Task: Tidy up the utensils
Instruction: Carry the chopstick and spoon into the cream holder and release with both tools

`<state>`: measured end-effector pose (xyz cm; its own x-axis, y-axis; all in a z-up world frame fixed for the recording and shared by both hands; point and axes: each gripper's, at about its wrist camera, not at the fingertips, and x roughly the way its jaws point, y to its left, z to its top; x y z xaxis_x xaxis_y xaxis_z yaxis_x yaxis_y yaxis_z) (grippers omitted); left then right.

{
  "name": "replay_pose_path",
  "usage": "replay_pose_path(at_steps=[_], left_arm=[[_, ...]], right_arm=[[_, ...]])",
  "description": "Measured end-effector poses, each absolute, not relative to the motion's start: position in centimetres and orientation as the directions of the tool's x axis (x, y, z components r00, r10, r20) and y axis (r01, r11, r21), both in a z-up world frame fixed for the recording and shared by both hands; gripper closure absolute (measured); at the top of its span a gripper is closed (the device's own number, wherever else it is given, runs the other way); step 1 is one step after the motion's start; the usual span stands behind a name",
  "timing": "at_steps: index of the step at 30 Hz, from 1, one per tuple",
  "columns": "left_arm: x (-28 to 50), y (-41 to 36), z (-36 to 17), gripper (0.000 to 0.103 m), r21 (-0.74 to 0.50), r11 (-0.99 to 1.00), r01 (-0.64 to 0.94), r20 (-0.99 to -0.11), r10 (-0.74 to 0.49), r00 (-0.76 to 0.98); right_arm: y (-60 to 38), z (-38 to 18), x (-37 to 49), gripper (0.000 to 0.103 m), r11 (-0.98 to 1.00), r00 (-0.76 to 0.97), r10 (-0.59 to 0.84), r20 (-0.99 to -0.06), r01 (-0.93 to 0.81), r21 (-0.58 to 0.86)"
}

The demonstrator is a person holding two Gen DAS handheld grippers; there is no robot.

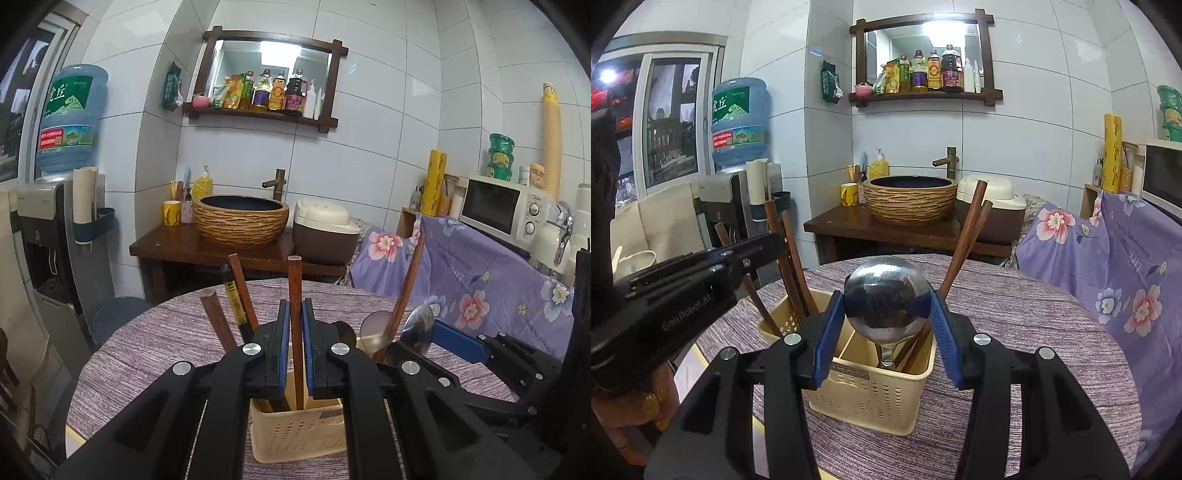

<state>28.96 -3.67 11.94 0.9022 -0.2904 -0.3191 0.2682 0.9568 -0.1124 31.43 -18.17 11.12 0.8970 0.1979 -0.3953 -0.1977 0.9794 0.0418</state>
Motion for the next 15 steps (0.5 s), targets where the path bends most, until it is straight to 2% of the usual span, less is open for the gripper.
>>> replay_pose_path(at_steps=[7,8,9,11,14,15], left_arm=[[28.6,-3.5,12.2,0.093,-0.116,0.953,0.279,-0.332,-0.302,0.894],[28.4,-3.5,12.2,0.088,-0.11,0.954,0.279,-0.331,-0.3,0.895],[28.1,-3.4,12.1,0.083,-0.107,0.954,0.28,-0.328,-0.3,0.896],[27.4,-3.1,12.1,0.061,-0.111,0.956,0.273,-0.314,-0.294,0.902],[25.6,-2.3,12.4,0.047,-0.125,0.954,0.272,-0.289,-0.298,0.91],[24.6,-1.7,12.5,0.043,-0.123,0.954,0.272,-0.277,-0.296,0.914]], right_arm=[[-18.5,10.1,32.3,0.054,0.978,0.881,0.208,-0.425,-0.201,0.063],[-18.5,10.0,32.2,0.053,0.979,0.882,0.202,-0.426,-0.196,0.059],[-18.5,10.0,32.1,0.047,0.979,0.884,0.201,-0.423,-0.196,0.056],[-18.5,10.1,31.4,0.043,0.98,0.893,0.196,-0.406,-0.192,0.052],[-19.2,10.6,29.6,0.043,0.981,0.908,0.193,-0.371,-0.186,0.055],[-19.6,10.7,28.8,0.04,0.982,0.913,0.191,-0.36,-0.181,0.061]])
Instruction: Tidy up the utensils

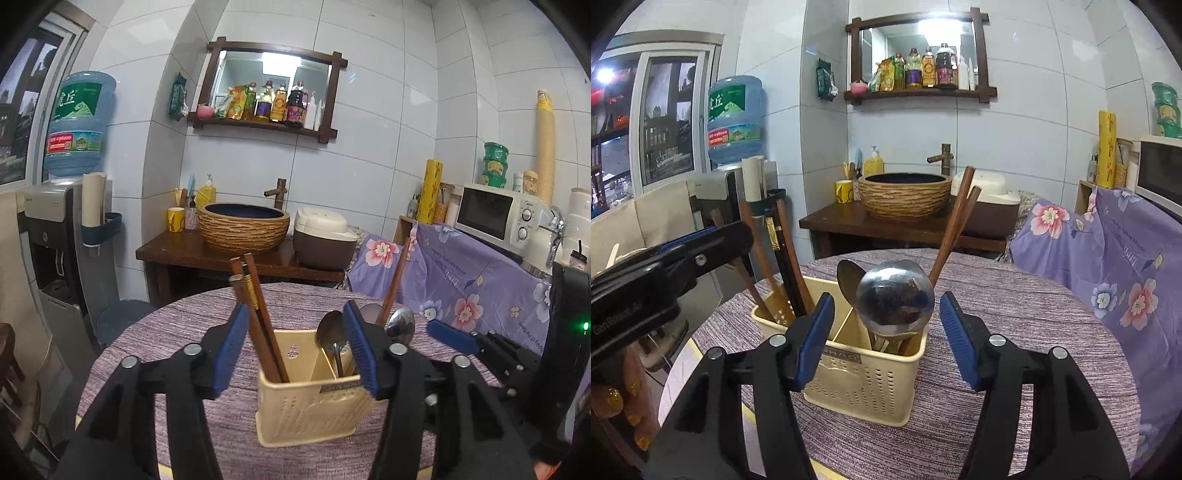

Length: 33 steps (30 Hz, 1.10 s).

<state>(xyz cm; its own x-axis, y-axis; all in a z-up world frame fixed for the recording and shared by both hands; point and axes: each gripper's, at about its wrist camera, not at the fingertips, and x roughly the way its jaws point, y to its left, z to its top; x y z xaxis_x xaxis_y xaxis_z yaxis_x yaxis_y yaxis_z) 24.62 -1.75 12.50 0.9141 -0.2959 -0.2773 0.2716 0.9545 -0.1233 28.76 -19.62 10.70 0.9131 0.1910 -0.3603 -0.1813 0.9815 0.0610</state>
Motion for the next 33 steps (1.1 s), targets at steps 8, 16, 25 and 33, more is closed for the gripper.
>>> replay_pose_path(at_steps=[8,16,25,33], left_arm=[[17.0,1.7,9.8,0.005,-0.06,0.96,0.273,-0.226,-0.279,0.933],[8.8,3.9,4.1,0.005,-0.102,0.98,0.173,-0.245,-0.193,0.95],[0.1,2.8,2.2,0.005,-0.071,0.982,0.176,-0.199,-0.187,0.962],[-1.7,3.3,2.2,0.005,-0.072,0.986,0.151,-0.193,-0.163,0.968]], right_arm=[[-24.4,8.7,18.9,0.01,0.995,0.945,0.095,-0.314,-0.082,0.053],[-26.1,2.3,7.8,0.006,0.993,0.94,0.036,-0.338,0.004,0.119],[-20.8,1.8,-1.9,0.006,0.998,0.961,0.067,-0.267,-0.063,0.024],[-19.4,3.2,-4.3,0.006,0.995,0.975,0.091,-0.202,-0.097,-0.018]])
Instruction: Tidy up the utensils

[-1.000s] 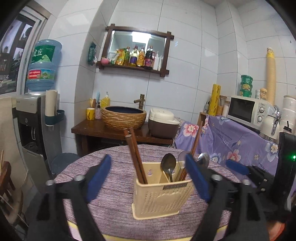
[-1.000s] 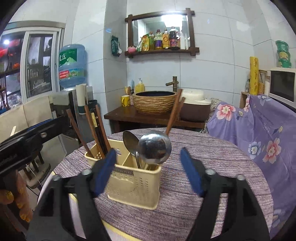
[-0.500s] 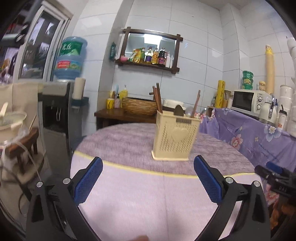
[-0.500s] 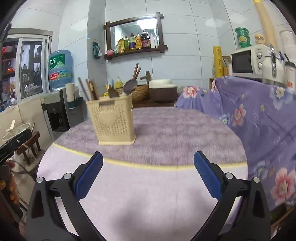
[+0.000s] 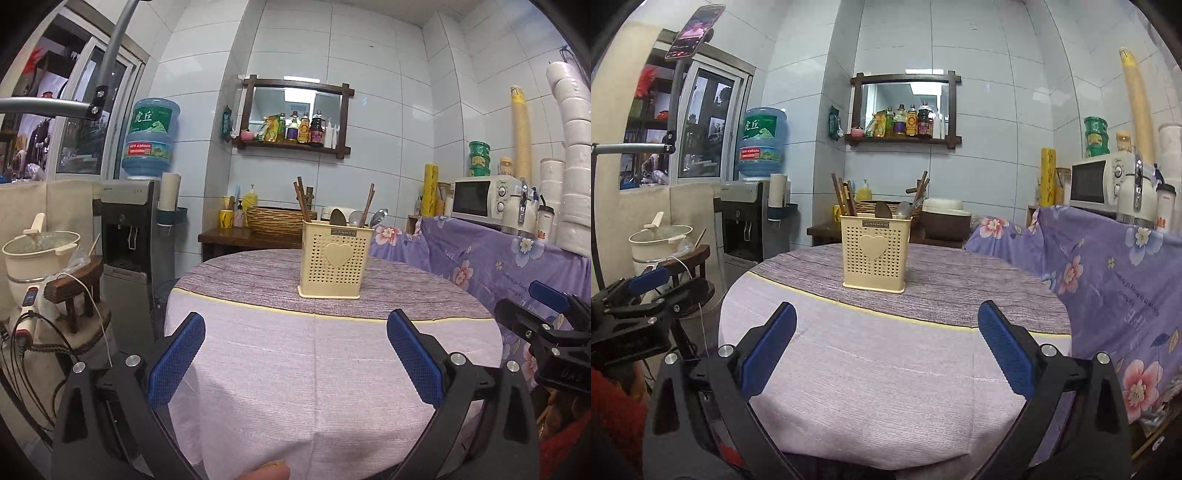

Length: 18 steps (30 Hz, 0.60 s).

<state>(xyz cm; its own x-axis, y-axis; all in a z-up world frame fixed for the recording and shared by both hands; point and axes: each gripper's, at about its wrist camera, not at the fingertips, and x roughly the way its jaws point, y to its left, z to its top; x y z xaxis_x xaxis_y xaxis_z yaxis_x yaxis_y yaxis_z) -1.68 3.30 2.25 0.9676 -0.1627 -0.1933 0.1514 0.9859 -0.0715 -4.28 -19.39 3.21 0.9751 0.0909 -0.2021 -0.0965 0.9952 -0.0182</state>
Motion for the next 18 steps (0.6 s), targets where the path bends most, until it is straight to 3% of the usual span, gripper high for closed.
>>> replay_pose_path(at_steps=[18], left_arm=[[-2.44,3.31,2.11,0.005,-0.06,0.986,0.158,-0.185,-0.167,0.969]], right_arm=[[-19.34,3.42,-3.7,0.006,0.995,0.973,0.093,-0.213,-0.097,-0.012]])
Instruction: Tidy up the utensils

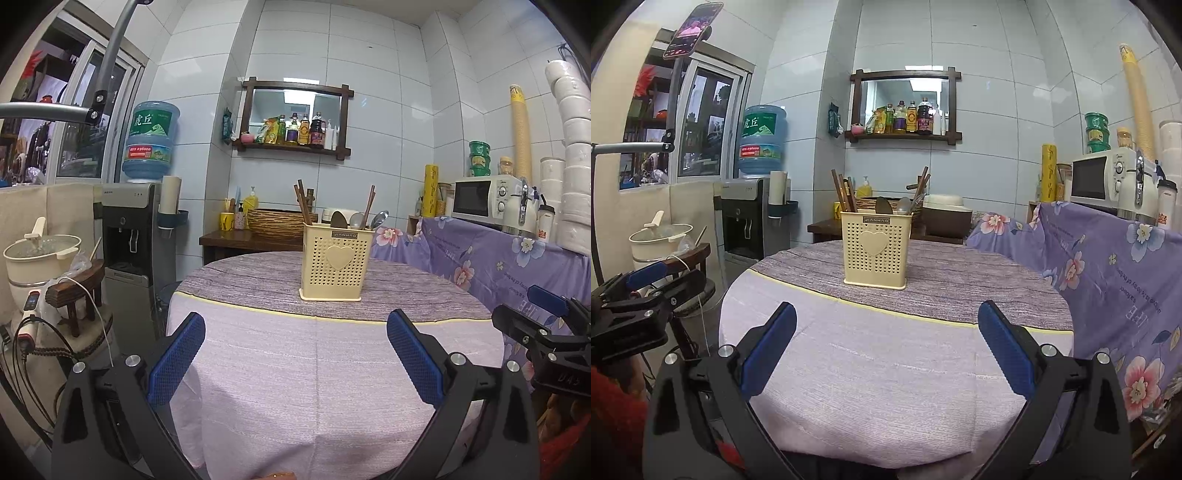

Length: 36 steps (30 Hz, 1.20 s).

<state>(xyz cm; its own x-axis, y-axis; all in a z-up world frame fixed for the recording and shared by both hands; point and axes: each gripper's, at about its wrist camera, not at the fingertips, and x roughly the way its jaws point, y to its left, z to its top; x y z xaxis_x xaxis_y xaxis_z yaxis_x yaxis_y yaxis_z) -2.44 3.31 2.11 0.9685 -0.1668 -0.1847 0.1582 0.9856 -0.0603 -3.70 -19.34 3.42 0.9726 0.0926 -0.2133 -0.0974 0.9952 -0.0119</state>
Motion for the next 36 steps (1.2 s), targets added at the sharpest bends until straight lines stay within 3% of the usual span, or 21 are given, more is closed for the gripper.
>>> replay_pose_path(at_steps=[36], left_arm=[[-2.33,2.99,2.29,0.005,-0.049,0.984,0.17,-0.189,-0.176,0.966]], right_arm=[[-19.03,3.16,-3.56,0.006,0.995,0.97,0.098,-0.224,-0.102,-0.007]])
